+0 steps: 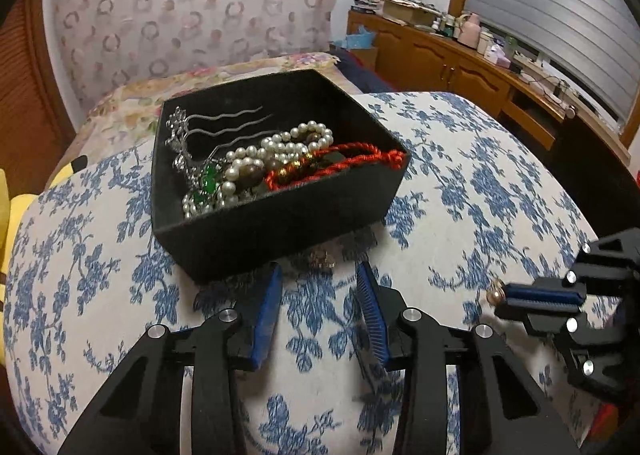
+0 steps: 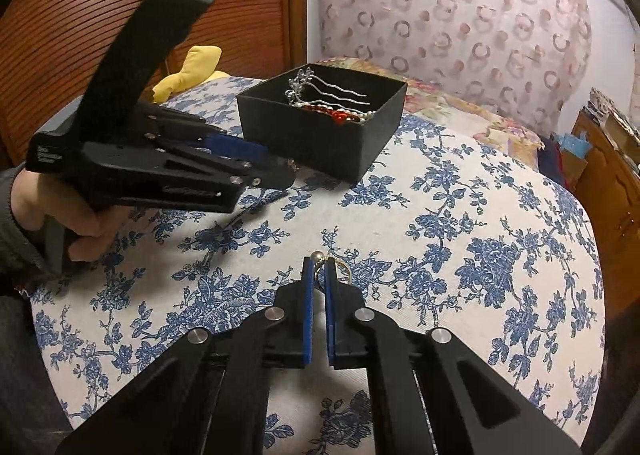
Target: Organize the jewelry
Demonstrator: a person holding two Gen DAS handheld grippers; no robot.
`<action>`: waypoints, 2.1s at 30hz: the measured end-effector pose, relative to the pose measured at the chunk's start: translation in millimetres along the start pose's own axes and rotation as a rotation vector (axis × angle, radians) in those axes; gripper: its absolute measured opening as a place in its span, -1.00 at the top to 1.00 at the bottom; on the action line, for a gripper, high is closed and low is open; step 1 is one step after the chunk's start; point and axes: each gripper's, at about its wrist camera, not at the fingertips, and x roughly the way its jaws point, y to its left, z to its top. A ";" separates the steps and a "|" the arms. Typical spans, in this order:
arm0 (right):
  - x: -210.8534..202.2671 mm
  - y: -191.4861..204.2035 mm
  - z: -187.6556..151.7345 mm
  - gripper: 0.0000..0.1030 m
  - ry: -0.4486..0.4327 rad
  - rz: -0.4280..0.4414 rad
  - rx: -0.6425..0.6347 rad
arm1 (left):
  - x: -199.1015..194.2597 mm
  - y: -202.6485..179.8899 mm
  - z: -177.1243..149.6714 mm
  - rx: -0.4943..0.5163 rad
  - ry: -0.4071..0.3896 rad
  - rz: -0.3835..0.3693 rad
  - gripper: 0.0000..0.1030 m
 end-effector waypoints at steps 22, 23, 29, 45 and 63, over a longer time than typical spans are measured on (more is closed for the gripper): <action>-3.8 -6.7 2.7 0.88 -0.014 0.000 0.013 | -4.8 -8.3 -5.2 0.011 0.003 -0.001 0.73; -3.6 -6.6 4.9 0.88 -0.016 0.001 0.013 | -9.7 -8.0 -6.3 0.013 -0.004 -0.005 0.73; -6.3 -4.5 27.4 0.88 -0.055 0.005 -0.002 | -36.8 -2.5 -2.1 0.009 -0.058 -0.025 0.73; 10.7 -19.3 106.4 0.88 -0.151 0.013 -0.018 | -44.2 31.3 45.8 -0.021 -0.145 0.018 0.73; 62.5 -32.8 137.4 0.87 -0.107 0.055 0.018 | -53.4 51.4 39.8 -0.071 -0.168 0.060 0.25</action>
